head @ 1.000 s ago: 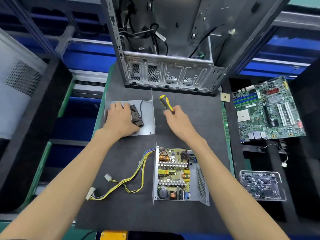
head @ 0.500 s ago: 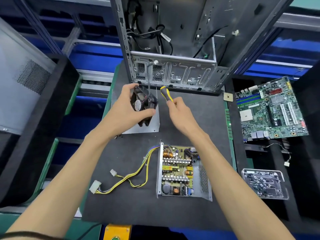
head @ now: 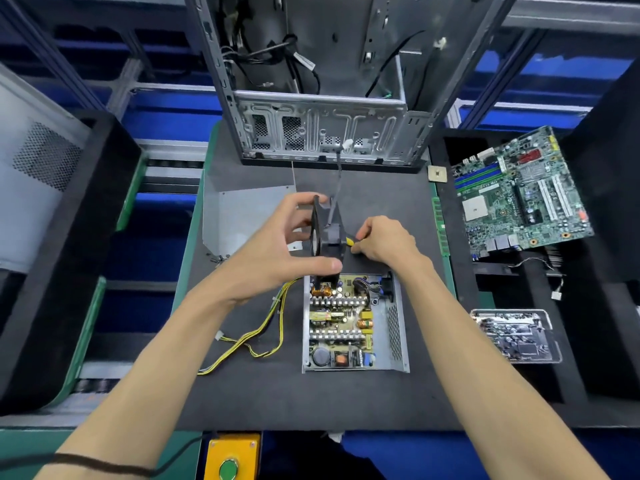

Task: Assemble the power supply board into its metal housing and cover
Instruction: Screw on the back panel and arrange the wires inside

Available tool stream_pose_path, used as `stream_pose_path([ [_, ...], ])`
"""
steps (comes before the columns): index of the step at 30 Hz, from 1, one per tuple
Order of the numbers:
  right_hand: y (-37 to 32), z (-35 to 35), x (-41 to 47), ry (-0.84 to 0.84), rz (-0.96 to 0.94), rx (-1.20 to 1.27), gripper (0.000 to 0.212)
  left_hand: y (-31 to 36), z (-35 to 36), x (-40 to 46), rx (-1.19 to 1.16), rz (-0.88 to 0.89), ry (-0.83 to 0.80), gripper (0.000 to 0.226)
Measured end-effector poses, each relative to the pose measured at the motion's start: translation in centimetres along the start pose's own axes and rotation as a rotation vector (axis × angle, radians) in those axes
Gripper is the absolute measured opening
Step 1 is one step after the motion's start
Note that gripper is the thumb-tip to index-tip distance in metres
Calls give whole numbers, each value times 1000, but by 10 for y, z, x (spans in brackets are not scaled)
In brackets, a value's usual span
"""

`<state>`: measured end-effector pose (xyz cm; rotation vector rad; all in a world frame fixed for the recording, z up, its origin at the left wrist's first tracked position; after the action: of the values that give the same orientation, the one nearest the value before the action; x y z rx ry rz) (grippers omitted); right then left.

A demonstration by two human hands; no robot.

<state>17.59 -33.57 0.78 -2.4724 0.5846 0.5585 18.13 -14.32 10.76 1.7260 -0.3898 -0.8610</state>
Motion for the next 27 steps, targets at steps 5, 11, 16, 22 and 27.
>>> stream_pose_path([
  [5, -9, -24, -13, 218, -146, 98, 10, -4, 10, -7, 13, 60, -13, 85],
  [11, -16, -54, -74, 335, -428, 704, 14, -5, 23, -13, -43, 88, -40, 83],
  [16, -18, -46, -118, 186, -570, 793, 24, -3, 39, -17, -176, 72, -76, 79],
  [22, 2, -26, -129, -23, -424, 962, 28, -7, 53, -22, -363, 16, -188, 80],
  [27, 22, -41, -138, 163, -433, 1127, 21, -13, 37, -19, -313, -38, -9, 68],
])
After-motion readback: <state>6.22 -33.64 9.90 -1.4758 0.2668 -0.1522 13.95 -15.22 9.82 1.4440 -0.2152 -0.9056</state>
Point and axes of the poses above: each hand's wrist, its own x-axis towards the middle knuckle, its own z-axis out of the palm, y = z × x, the point moved 8 cm from there along x, towards the middle knuckle, and after that the axes turned 9 degrees about -z, right-handed, at the moved point
